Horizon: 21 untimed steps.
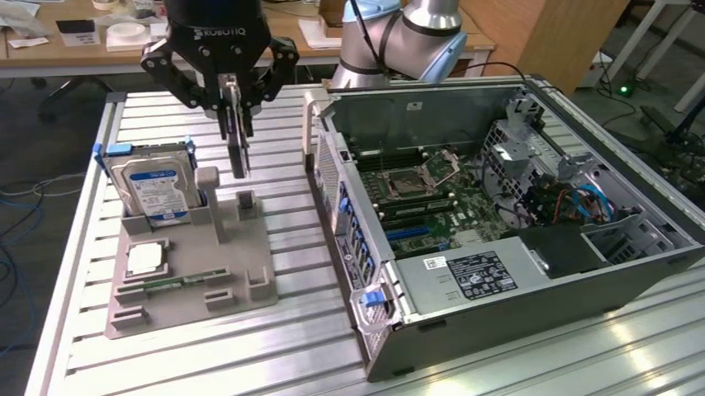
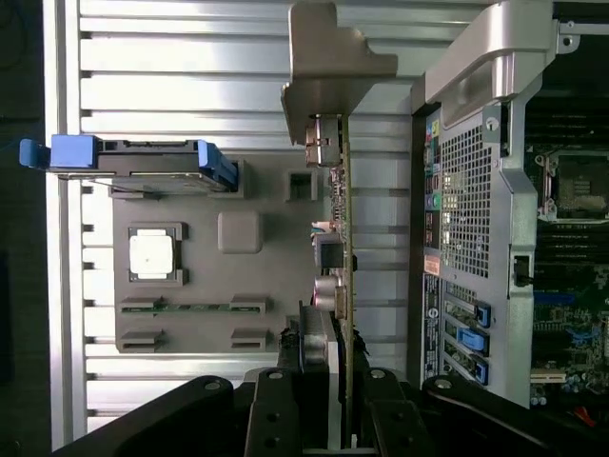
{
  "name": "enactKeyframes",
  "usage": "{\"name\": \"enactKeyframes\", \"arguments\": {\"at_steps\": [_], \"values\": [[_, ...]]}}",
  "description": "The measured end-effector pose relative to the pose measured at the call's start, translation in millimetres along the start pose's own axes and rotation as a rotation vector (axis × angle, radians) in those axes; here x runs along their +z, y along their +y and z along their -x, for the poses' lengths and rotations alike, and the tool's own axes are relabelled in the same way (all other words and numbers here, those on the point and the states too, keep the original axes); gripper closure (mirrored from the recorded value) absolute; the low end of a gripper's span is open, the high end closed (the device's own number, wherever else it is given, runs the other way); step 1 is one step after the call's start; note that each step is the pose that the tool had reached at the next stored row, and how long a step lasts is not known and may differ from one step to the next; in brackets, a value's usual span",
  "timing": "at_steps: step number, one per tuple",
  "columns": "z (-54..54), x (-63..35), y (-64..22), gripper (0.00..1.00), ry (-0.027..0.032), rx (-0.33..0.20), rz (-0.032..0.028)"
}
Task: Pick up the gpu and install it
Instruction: 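Pick up the gpu and move the gpu toward the slot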
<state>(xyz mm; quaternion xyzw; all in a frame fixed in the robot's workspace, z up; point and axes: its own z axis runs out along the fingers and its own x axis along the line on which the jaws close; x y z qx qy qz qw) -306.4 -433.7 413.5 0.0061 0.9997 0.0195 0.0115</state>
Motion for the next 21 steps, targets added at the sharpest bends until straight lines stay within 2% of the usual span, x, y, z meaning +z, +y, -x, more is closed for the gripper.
{"name": "enactKeyframes", "arguments": {"at_steps": [6,21], "values": [[4.1,0.0,0.1,0.72,0.0002,0.0,-0.0001],[42.5,0.9,0.8,0.72,0.0003,0.0,-0.0002]]}}
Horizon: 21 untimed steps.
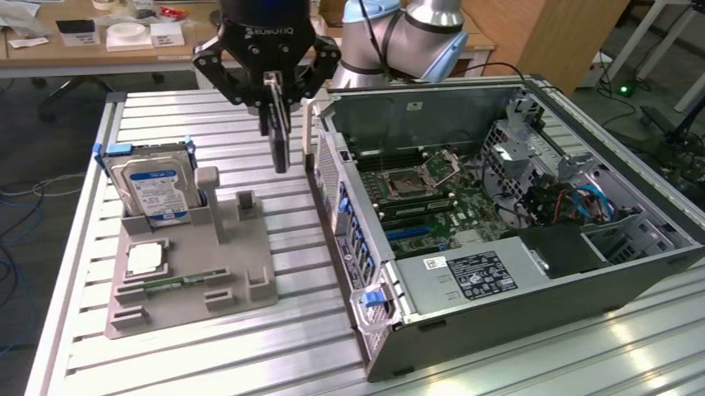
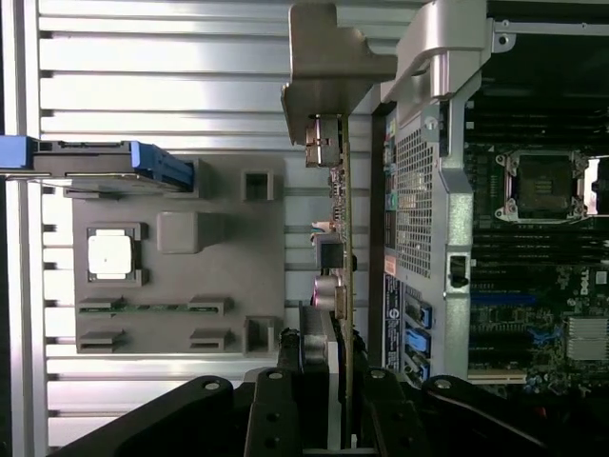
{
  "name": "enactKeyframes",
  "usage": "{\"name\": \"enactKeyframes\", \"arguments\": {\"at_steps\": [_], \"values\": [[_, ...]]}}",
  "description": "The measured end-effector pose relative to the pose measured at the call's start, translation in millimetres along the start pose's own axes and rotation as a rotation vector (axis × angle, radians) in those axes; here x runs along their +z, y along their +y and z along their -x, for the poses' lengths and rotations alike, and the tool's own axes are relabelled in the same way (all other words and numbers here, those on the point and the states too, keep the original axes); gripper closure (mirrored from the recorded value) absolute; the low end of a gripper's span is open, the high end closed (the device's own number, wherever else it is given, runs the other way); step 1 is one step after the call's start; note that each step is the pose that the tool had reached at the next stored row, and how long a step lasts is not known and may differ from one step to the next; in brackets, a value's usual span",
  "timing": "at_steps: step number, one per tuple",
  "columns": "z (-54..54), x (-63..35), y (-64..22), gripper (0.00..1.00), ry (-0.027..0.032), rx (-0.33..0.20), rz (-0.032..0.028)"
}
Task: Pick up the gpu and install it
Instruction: 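Pick up the gpu and move the gpu toward the slot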
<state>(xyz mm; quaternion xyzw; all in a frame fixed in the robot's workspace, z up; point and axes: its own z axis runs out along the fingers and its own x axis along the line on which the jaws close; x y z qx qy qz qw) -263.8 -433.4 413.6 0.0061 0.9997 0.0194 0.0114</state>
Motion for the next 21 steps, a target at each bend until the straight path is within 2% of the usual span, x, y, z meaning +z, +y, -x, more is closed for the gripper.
{"name": "enactKeyframes", "arguments": {"at_steps": [15,21], "values": [[35.2,1.0,0.5,0.72,-0.0001,0.0,0.0001],[52.5,1.4,0.7,0.72,-0.0001,0.0,0.0001]]}}
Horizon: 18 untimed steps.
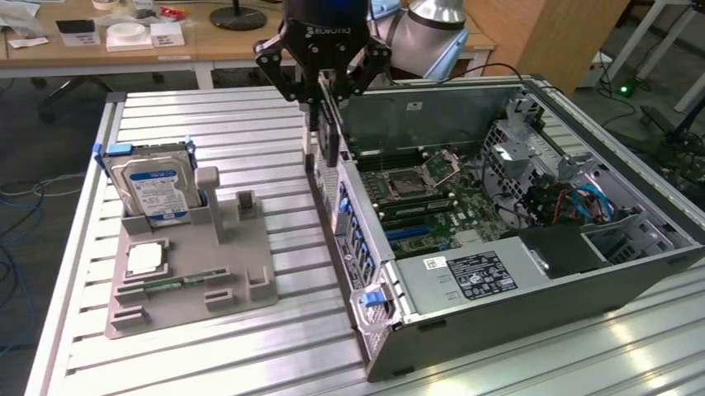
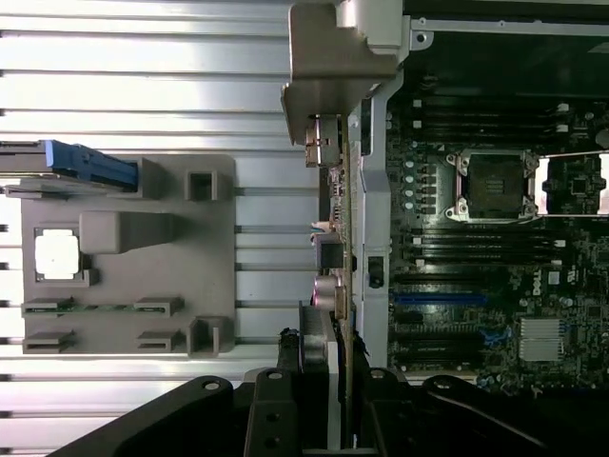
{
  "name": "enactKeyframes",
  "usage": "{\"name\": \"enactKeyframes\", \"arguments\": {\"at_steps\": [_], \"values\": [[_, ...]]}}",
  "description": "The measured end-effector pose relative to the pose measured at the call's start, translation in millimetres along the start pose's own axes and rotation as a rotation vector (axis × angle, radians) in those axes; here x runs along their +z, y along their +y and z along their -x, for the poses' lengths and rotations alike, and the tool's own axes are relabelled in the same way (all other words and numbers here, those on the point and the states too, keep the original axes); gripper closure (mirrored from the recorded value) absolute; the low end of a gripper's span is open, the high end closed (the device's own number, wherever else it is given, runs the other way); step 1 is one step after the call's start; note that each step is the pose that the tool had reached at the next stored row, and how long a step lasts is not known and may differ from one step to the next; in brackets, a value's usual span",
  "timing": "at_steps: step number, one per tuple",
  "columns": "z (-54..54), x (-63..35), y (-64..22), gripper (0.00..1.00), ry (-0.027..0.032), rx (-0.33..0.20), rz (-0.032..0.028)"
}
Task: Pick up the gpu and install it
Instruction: 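Pick up the gpu and move the gpu toward the slot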
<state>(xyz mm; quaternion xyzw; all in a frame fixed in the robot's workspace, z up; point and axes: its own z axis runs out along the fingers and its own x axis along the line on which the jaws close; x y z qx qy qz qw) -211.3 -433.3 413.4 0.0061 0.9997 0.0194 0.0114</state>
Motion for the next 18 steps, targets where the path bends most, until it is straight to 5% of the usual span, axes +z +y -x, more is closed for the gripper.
{"name": "enactKeyframes", "arguments": {"at_steps": [18], "values": [[56.3,1.8,1.1,0.72,0.0,0.0,-0.0001]]}}
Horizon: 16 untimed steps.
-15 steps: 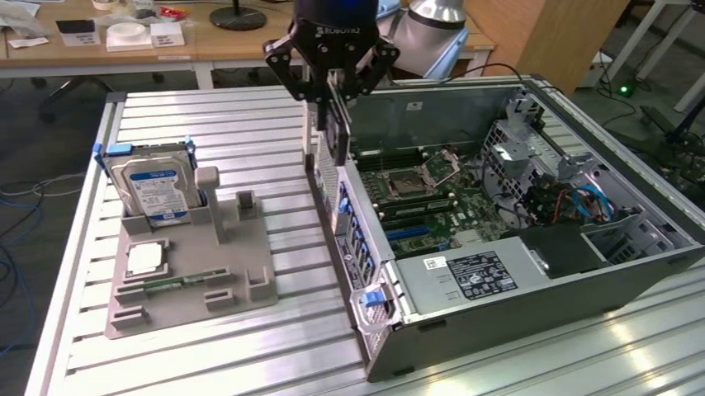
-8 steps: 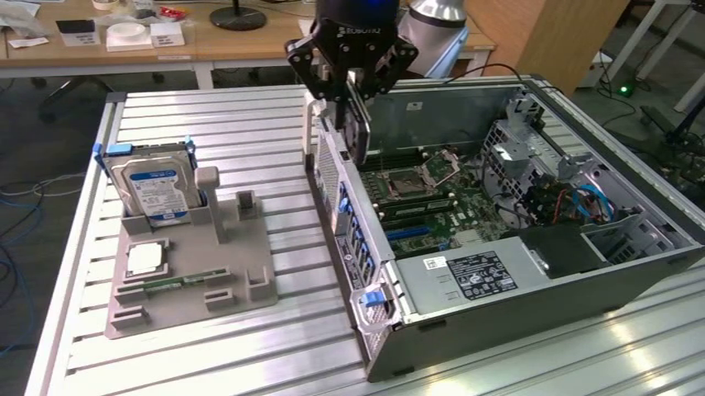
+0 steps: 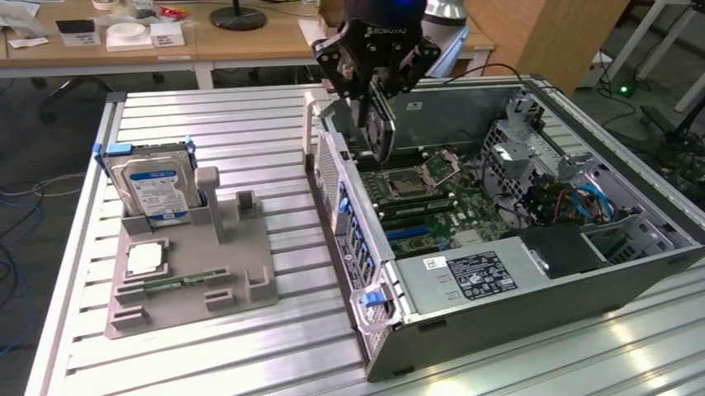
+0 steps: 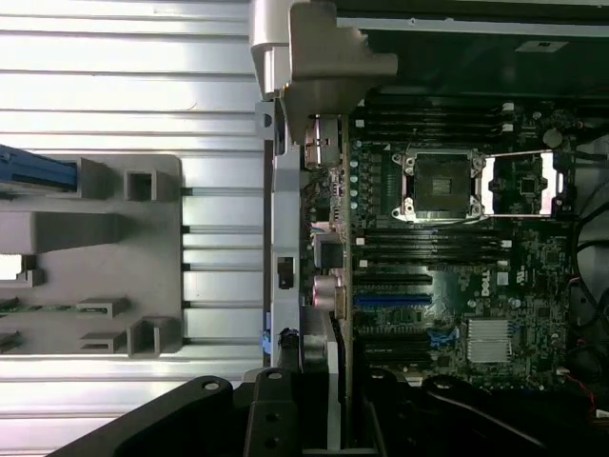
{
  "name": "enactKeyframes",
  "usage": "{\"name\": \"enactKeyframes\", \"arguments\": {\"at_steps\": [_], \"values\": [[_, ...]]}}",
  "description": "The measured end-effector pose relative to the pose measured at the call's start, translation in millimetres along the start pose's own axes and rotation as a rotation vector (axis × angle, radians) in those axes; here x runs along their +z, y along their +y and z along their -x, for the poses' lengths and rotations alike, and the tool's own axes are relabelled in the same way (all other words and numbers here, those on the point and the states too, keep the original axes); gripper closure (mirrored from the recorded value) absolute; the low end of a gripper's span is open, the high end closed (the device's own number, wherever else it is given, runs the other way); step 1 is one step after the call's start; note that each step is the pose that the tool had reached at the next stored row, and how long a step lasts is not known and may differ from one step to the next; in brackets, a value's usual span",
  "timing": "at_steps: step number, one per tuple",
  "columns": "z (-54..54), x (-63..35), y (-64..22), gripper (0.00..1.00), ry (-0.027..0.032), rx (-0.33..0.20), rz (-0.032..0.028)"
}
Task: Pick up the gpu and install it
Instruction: 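Pick up the gpu and move the gpu toward the slot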
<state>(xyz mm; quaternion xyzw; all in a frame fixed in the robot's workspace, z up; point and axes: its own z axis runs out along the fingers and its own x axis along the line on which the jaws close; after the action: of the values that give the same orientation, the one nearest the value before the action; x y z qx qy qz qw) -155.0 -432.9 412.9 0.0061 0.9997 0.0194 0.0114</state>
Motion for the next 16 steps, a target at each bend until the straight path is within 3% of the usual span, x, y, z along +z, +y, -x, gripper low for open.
{"name": "enactKeyframes", "arguments": {"at_steps": [16], "values": [[58.9,1.9,1.4,0.72,0.0,0.0,0.0]]}}
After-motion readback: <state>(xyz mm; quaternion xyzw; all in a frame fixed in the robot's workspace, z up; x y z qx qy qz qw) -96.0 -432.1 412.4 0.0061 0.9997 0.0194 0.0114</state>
